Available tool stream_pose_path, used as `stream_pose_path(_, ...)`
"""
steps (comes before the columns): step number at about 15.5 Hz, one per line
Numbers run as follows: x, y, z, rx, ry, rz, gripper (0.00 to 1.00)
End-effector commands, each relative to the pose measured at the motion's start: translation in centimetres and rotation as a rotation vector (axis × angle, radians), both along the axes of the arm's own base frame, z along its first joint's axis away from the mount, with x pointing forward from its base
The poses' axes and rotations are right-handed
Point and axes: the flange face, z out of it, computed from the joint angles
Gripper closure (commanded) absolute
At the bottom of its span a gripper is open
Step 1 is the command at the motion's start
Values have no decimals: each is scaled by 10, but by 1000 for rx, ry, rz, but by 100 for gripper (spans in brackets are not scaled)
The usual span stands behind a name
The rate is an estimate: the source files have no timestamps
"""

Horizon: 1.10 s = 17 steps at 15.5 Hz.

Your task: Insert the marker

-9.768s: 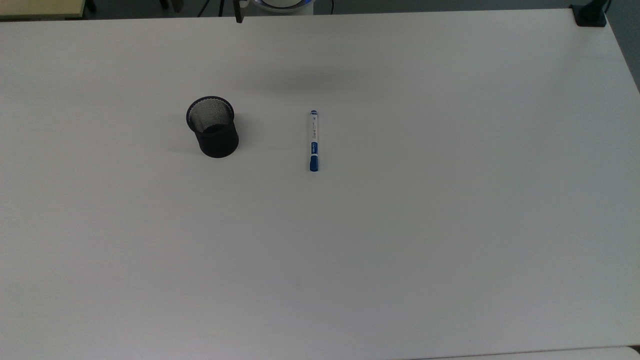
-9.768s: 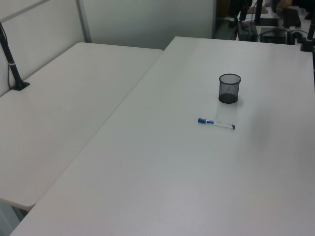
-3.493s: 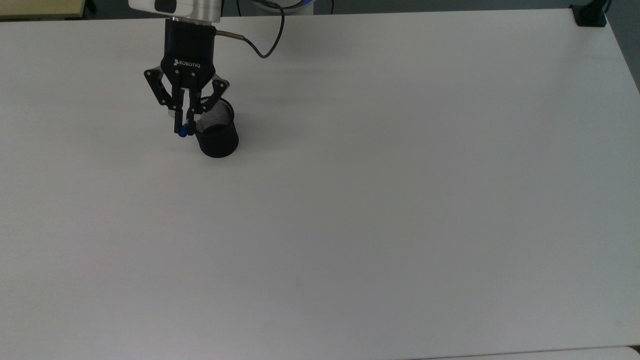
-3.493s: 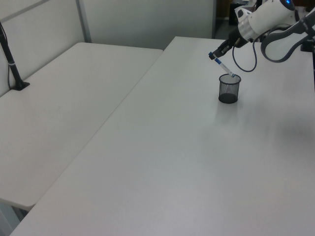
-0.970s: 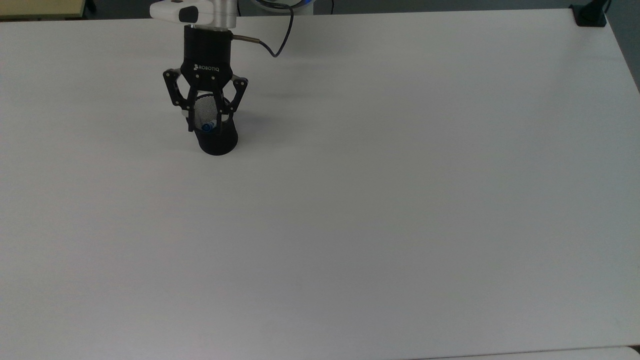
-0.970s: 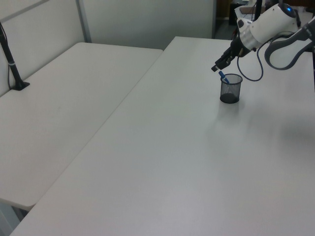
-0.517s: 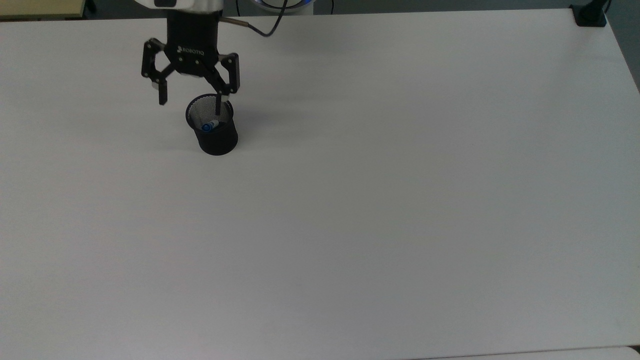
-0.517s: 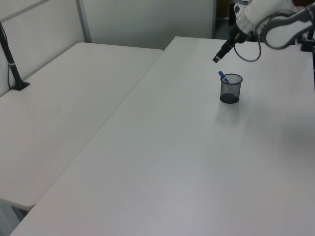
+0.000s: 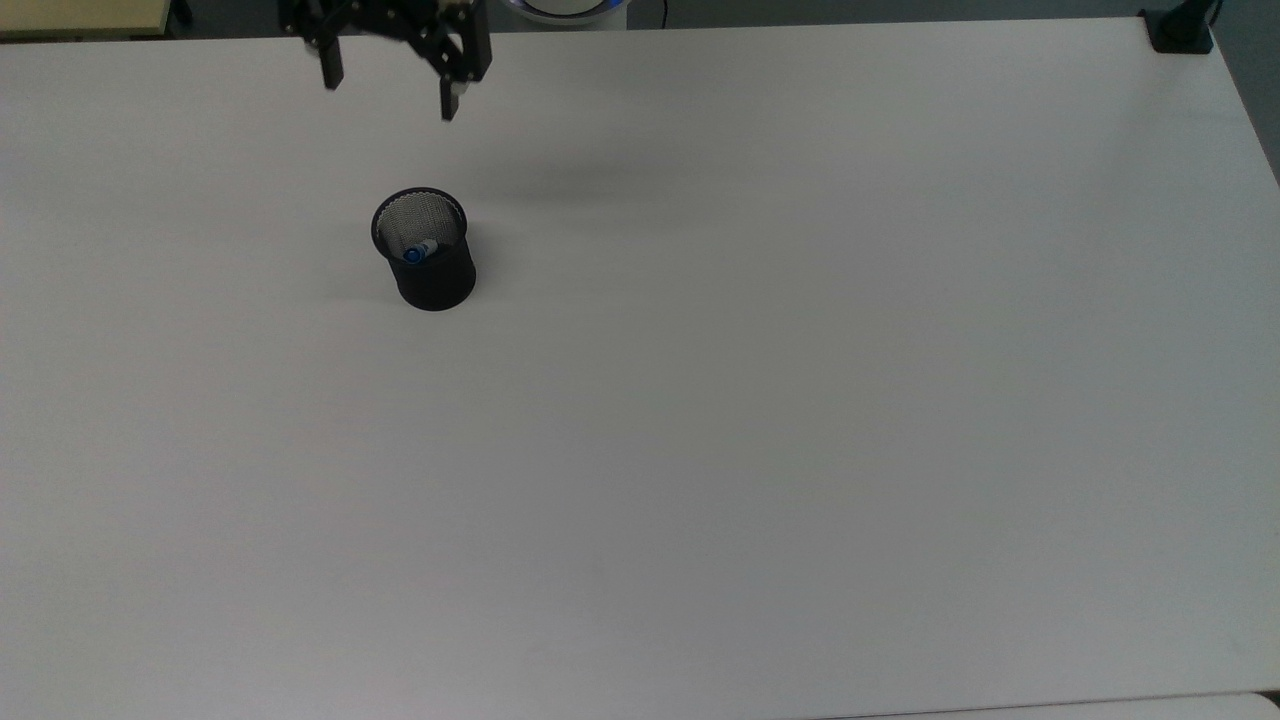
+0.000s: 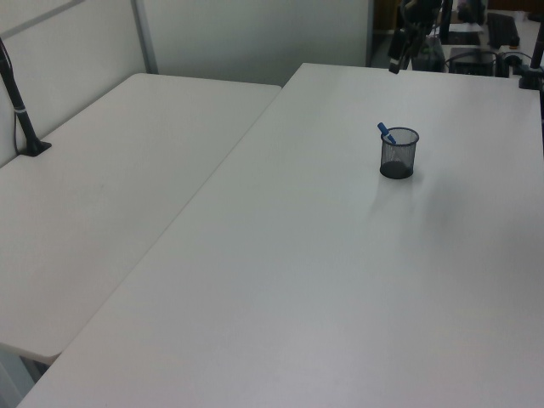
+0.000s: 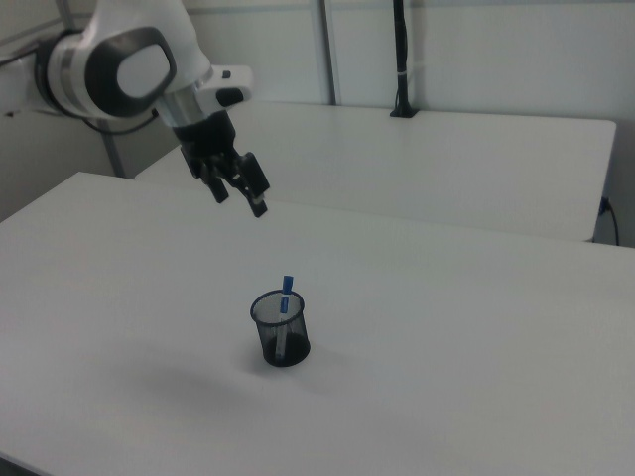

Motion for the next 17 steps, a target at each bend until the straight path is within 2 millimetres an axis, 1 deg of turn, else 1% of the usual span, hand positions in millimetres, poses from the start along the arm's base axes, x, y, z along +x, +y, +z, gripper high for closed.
stream_pose_path(1, -12, 7, 33, 89, 139, -41, 0)
stream_pose_path(2, -16, 8, 36, 96, 170, -34, 0)
stream_pose_path(4, -16, 7, 40, 96, 172, -29, 0)
stream_pose_path(5, -10, 6, 42, 96, 167, -14, 0)
stream_pose_path(6, 0, 6, 42, 95, 162, 8, 0)
stream_pose_path(8, 7, 5, 38, 90, 163, 30, 0)
stream_pose_path(9, 8, 4, 39, 89, 147, 41, 0)
stream_pose_path(12, 9, 9, 40, 86, 138, 69, 0)
stream_pose_path(17, 11, 10, 43, 76, 117, 75, 0)
